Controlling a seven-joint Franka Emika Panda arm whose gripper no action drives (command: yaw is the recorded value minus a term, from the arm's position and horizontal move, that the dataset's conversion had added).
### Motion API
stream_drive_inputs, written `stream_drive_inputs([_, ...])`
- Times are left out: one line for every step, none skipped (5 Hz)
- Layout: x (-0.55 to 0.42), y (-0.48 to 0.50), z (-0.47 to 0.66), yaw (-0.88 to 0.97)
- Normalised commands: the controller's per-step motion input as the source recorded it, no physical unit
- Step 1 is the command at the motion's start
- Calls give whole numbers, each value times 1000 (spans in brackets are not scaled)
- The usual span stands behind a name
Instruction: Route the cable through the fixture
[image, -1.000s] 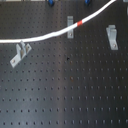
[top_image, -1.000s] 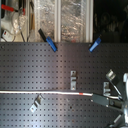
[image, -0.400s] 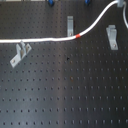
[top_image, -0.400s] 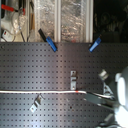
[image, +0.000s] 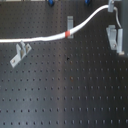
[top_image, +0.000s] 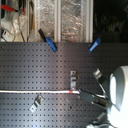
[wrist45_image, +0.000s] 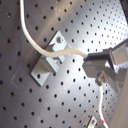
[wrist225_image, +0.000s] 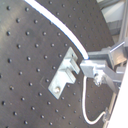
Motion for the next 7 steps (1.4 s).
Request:
stream_drive_inputs([0, 0, 0, -40])
stream_drive_inputs([0, 0, 17, 0])
stream_drive_inputs([-221, 50, 668, 0])
stream_drive_inputs([-352, 95, 530, 123])
stream_drive_inputs([-1, -2, -83, 0])
stream_drive_inputs([0, -20, -808, 169])
stream_drive_inputs([-51, 10, -195, 131])
